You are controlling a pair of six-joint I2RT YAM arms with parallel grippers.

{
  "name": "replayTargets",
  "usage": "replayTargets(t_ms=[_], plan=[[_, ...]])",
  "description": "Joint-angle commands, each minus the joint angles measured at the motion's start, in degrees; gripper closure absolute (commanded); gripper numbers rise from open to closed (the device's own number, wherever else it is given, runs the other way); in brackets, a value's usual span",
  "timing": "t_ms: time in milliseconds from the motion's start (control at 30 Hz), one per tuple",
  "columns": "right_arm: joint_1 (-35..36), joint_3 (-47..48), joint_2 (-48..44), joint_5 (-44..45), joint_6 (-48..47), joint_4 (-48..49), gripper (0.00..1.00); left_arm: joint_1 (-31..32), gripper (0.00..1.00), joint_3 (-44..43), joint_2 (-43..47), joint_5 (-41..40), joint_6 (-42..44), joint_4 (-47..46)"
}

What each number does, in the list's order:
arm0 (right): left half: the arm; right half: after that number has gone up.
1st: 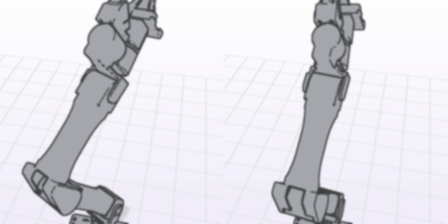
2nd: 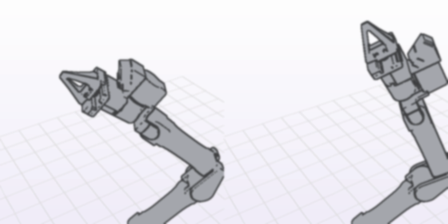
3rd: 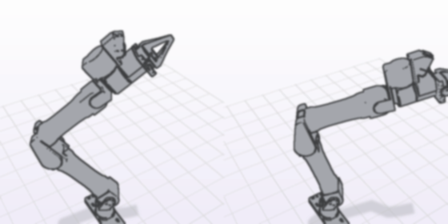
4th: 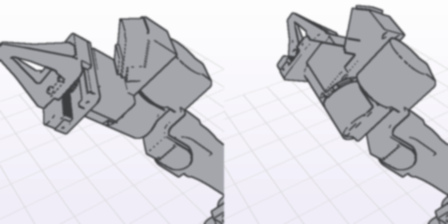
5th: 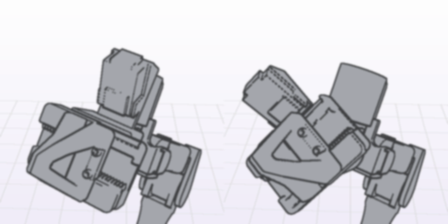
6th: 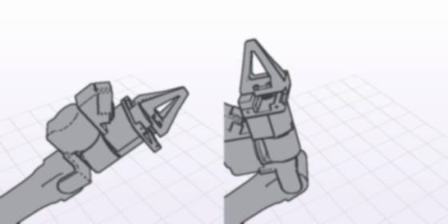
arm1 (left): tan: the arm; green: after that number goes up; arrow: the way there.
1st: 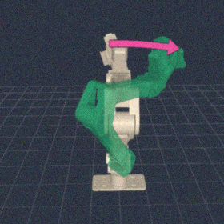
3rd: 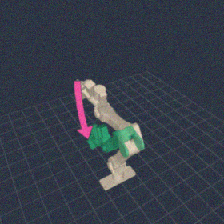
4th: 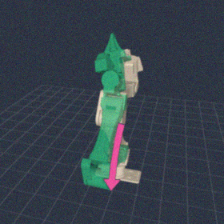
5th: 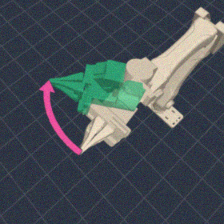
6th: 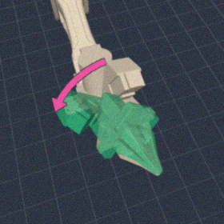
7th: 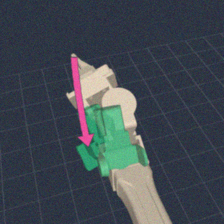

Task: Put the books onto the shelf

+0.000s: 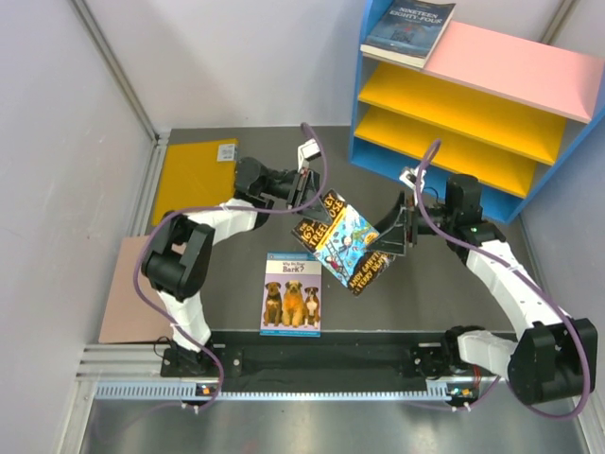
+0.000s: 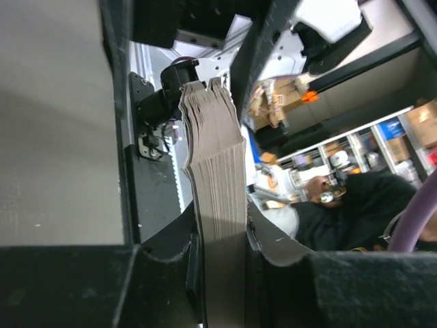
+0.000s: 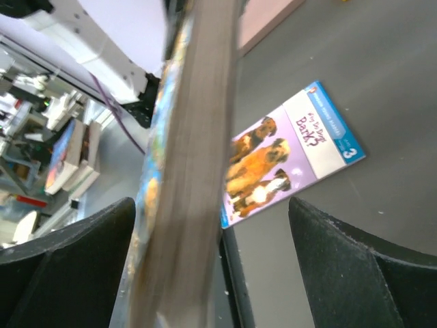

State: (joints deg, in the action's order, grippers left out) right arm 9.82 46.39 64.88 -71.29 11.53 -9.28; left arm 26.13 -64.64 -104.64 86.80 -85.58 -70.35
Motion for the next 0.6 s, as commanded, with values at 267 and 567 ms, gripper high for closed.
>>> replayTargets(t_ms=[267, 567], plan=[[0.46, -4.2, -3.98, -1.84, 6.23, 7.08, 0.62, -0.73, 1.0, -11.03, -8.65, 8.73, -20.42, -26.68], [1.78, -4.03, -2.92, -2.54, 6.22, 7.61, 1.0, -2.75, 1.0, -11.64, -8.74, 8.64, -20.15, -26.95]])
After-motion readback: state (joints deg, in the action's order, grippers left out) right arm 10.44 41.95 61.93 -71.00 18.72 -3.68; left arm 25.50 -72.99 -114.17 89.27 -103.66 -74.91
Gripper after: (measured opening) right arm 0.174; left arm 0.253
